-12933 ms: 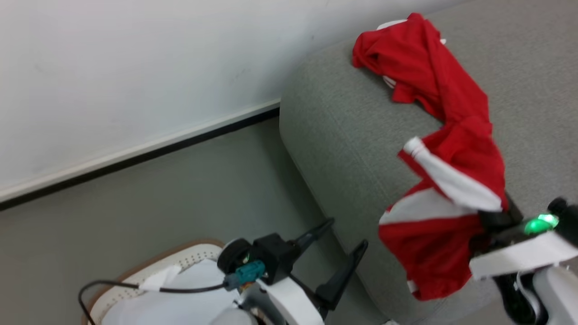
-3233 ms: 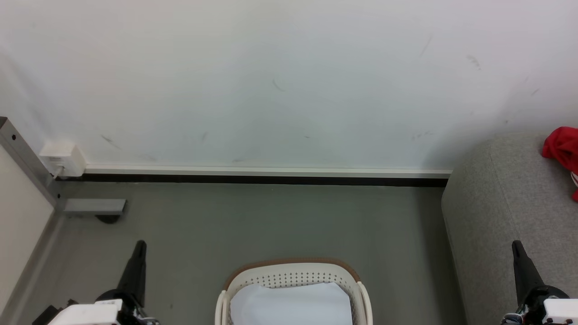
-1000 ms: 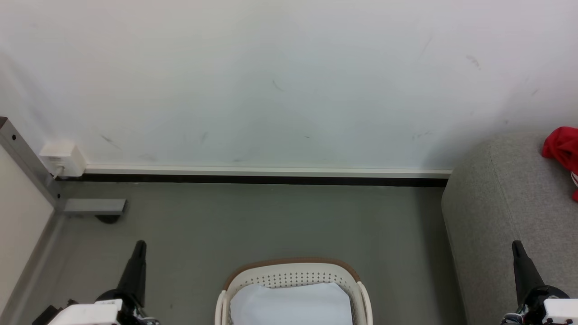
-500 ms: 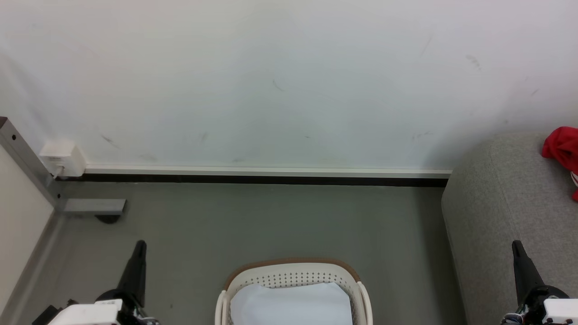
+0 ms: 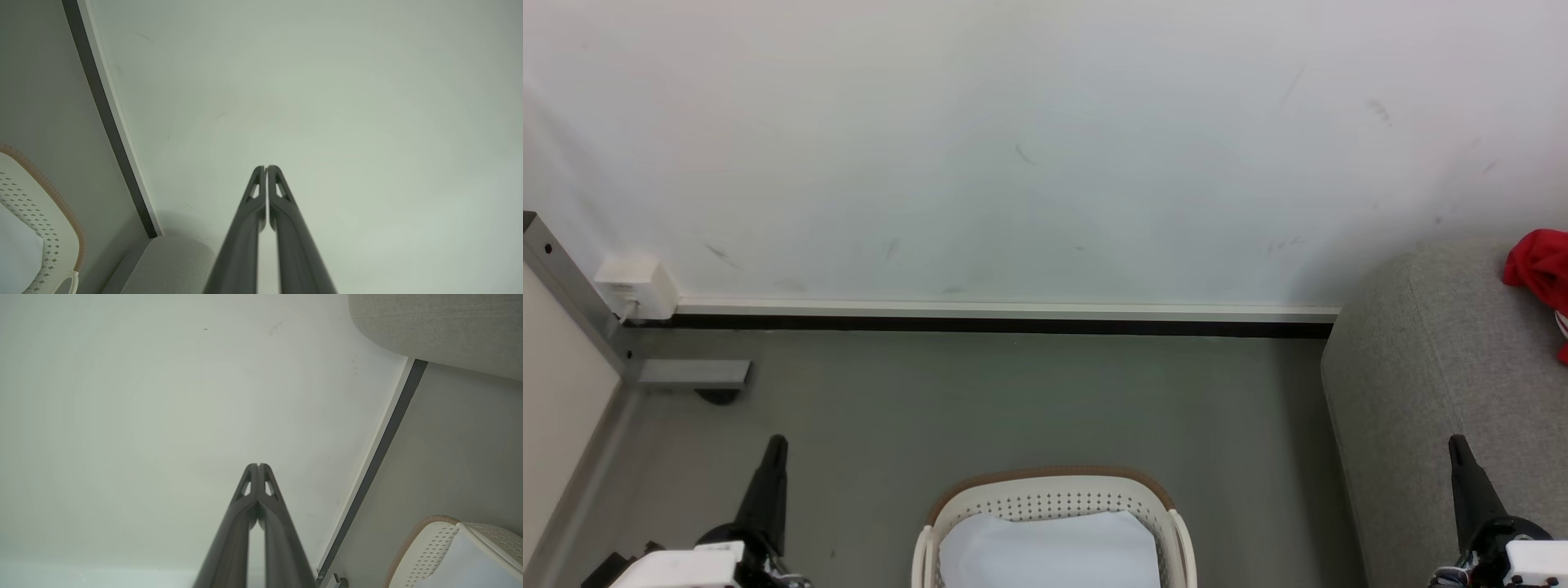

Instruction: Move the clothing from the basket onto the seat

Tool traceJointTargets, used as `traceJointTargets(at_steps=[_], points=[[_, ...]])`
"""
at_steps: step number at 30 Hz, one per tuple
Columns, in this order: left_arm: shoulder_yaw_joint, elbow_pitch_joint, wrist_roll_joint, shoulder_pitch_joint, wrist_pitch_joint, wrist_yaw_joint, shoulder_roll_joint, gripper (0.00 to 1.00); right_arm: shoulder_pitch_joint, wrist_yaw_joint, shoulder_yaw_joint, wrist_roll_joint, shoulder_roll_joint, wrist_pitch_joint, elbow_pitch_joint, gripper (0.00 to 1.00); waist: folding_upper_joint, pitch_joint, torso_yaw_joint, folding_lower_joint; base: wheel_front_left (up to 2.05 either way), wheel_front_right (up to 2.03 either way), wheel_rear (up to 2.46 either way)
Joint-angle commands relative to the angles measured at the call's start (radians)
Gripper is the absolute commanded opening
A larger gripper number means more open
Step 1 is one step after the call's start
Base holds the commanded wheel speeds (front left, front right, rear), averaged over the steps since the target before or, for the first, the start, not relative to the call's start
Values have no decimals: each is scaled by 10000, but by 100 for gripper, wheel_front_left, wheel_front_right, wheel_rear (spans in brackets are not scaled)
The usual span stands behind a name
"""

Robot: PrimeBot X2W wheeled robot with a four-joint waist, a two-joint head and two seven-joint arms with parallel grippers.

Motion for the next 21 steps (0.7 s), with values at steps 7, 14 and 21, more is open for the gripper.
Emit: traceJointTargets(at_steps=[7, 14, 21], points=[[18, -31, -140, -78, 34, -56, 23, 0, -120, -21, -38, 22, -81, 26, -59, 0, 0, 0, 0, 0, 0, 0, 0], [18, -31, -140, -78, 34, -54, 23, 0, -120, -21, -38, 22, -81, 25, -59, 0, 0, 0, 0, 0, 0, 0, 0], [17, -31, -140, -78, 34, -54, 23, 0, -120, -21, -38, 20, -81, 25, -59, 0, 0, 0, 0, 0, 0, 0, 0]])
